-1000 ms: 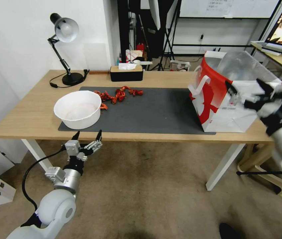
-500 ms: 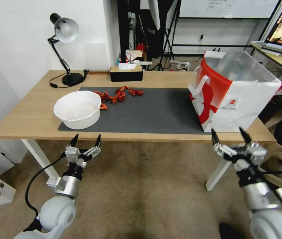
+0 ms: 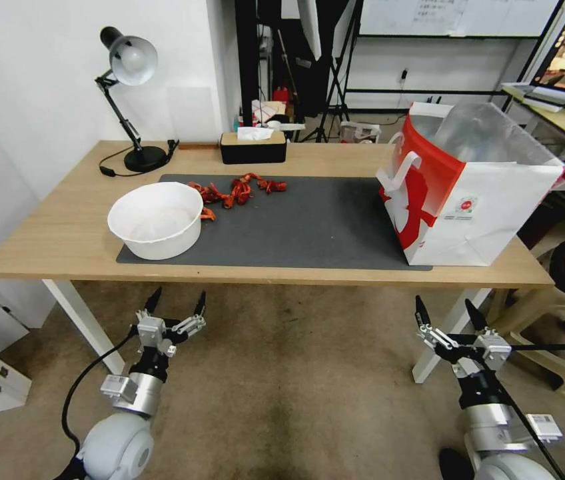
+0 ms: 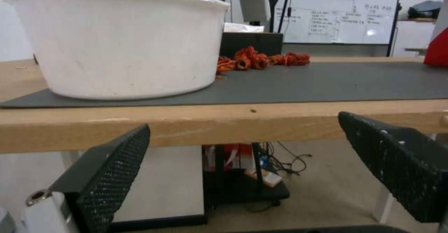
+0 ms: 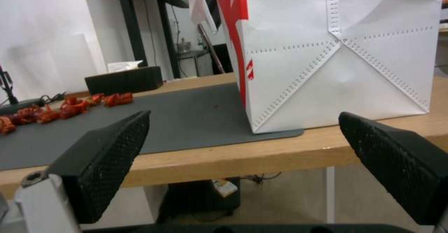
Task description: Close the takeout container lid, then place the container into the takeout bag.
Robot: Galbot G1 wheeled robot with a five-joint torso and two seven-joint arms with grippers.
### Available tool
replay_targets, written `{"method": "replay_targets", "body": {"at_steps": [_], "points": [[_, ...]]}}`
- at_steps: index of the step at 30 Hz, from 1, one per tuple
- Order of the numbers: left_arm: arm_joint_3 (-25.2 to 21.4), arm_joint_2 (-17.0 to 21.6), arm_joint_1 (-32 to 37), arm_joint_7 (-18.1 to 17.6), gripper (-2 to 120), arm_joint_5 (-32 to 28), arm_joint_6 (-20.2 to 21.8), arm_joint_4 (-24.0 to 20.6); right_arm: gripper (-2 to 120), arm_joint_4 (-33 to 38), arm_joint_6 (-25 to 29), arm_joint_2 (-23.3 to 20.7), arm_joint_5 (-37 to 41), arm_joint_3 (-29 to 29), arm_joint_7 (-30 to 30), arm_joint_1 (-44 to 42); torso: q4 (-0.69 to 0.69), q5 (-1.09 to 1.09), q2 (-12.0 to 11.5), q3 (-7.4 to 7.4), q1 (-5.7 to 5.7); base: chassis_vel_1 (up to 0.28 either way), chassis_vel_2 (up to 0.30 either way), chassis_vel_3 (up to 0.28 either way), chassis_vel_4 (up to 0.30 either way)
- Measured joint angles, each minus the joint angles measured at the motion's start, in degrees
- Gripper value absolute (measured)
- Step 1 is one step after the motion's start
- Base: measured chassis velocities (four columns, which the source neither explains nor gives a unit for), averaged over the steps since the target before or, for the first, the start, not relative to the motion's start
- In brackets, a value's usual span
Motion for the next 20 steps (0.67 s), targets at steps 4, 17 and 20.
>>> {"method": "replay_targets", "body": {"at_steps": [4, 17, 20], "points": [[-0.1, -0.2, 0.2, -0.4, 100, 0.2, -0.4, 0.1, 100, -0.2, -0.1, 0.0, 0.2, -0.1, -0.1, 0.3, 0.01, 0.01, 0.0, 0.0, 0.0, 0.0, 0.0, 0.0, 0.0], [-0.2, -0.2, 0.3, -0.7, 100, 0.3, -0.6, 0.1, 100, -0.2, -0.5, -0.1, 0.4, -0.1, -0.1, 0.4, 0.0, 0.0, 0.0, 0.0, 0.01, 0.0, 0.0, 0.0, 0.0], [-0.2, -0.2, 0.3, -0.7, 100, 0.3, -0.6, 0.1, 100, -0.2, -0.5, -0.1, 0.4, -0.1, -0.1, 0.4, 0.0, 0.0, 0.0, 0.0, 0.01, 0.0, 0.0, 0.0, 0.0]]}}
